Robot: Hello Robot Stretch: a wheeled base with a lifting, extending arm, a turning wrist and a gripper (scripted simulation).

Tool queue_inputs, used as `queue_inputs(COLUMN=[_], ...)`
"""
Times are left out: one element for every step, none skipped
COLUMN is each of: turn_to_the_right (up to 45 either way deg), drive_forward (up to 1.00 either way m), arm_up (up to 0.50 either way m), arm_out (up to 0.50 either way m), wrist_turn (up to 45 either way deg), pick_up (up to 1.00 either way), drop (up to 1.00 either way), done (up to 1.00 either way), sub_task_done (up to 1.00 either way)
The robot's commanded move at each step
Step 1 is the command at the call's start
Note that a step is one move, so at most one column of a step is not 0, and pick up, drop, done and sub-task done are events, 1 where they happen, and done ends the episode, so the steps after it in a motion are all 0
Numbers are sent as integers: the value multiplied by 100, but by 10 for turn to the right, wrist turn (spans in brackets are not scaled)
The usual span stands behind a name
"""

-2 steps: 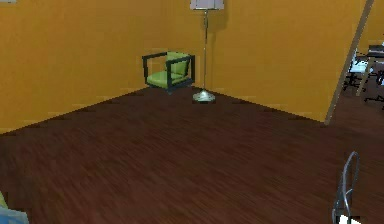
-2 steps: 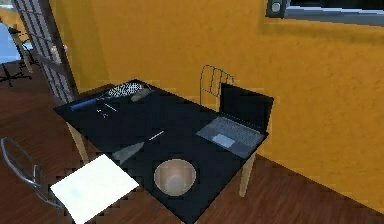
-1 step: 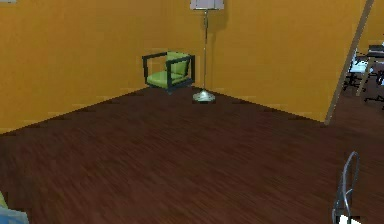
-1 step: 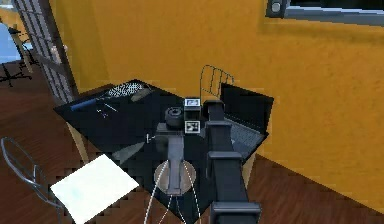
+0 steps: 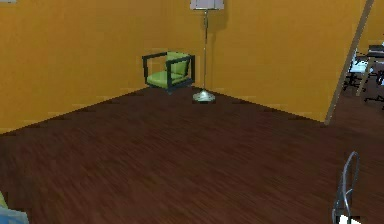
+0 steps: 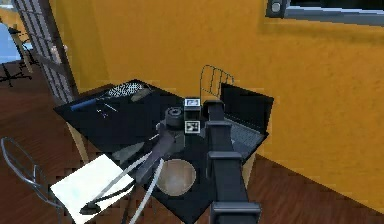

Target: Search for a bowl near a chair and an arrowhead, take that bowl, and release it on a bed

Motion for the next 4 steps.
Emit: queue_inputs(turn_to_the_right=[0,0,0,0], drive_forward=[0,0,0,0], arm_up=[0,0,0,-30], arm_out=[0,0,0,0], wrist_turn=[450,450,240,0], pick_up=[0,0,0,0], drop=[0,0,0,0], done=[0,0,0,0], sub_task_done=[0,0,0,0])
